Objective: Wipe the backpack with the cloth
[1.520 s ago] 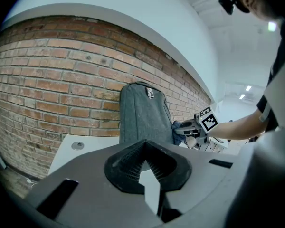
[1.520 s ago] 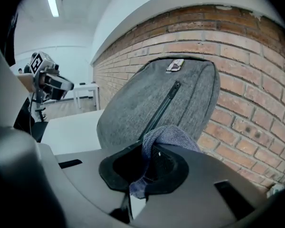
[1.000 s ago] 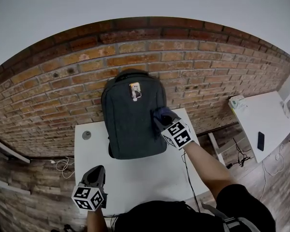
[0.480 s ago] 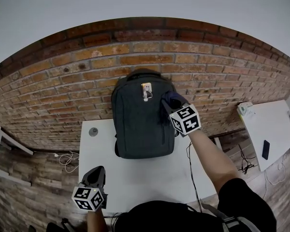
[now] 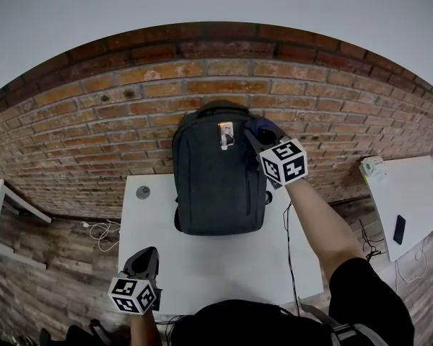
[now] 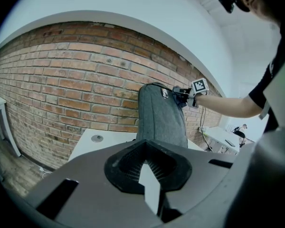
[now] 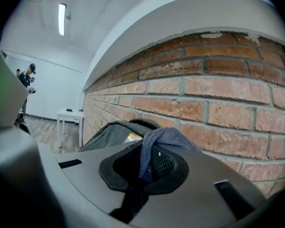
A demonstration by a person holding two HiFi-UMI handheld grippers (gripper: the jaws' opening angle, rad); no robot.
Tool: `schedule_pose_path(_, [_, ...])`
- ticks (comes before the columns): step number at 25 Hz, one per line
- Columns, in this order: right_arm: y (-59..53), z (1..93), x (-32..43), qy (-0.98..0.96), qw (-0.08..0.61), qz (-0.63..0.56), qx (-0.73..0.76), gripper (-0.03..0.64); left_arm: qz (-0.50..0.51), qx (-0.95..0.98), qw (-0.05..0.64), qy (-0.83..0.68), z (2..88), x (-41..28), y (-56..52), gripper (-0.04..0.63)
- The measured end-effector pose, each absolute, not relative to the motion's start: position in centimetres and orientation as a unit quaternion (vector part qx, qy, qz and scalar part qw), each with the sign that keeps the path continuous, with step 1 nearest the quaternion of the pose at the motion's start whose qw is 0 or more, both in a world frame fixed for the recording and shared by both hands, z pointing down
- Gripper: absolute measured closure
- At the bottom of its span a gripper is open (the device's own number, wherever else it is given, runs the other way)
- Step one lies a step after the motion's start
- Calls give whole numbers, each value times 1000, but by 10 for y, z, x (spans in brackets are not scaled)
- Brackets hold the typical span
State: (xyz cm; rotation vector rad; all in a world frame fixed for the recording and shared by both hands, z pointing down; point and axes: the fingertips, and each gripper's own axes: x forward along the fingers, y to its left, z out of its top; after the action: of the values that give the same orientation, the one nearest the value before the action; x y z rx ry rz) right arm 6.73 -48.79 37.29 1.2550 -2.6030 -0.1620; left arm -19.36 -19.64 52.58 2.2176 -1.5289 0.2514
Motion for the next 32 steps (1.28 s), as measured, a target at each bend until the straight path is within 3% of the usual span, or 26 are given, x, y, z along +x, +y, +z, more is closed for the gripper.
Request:
schedule_pose_path(7, [-514,365,53,-881,150,-45,446,597,89,795,216,-560,524,-199,-196,600])
schedule_pose_path(13, [-501,390,35,-880,221,-94,410,597,90,799,214,-555,524,-195,-198,600])
schedule_pose_path(32, [-439,462,14,-902,248,-7,353,597,88,805,208,-549,519,-193,-192,600])
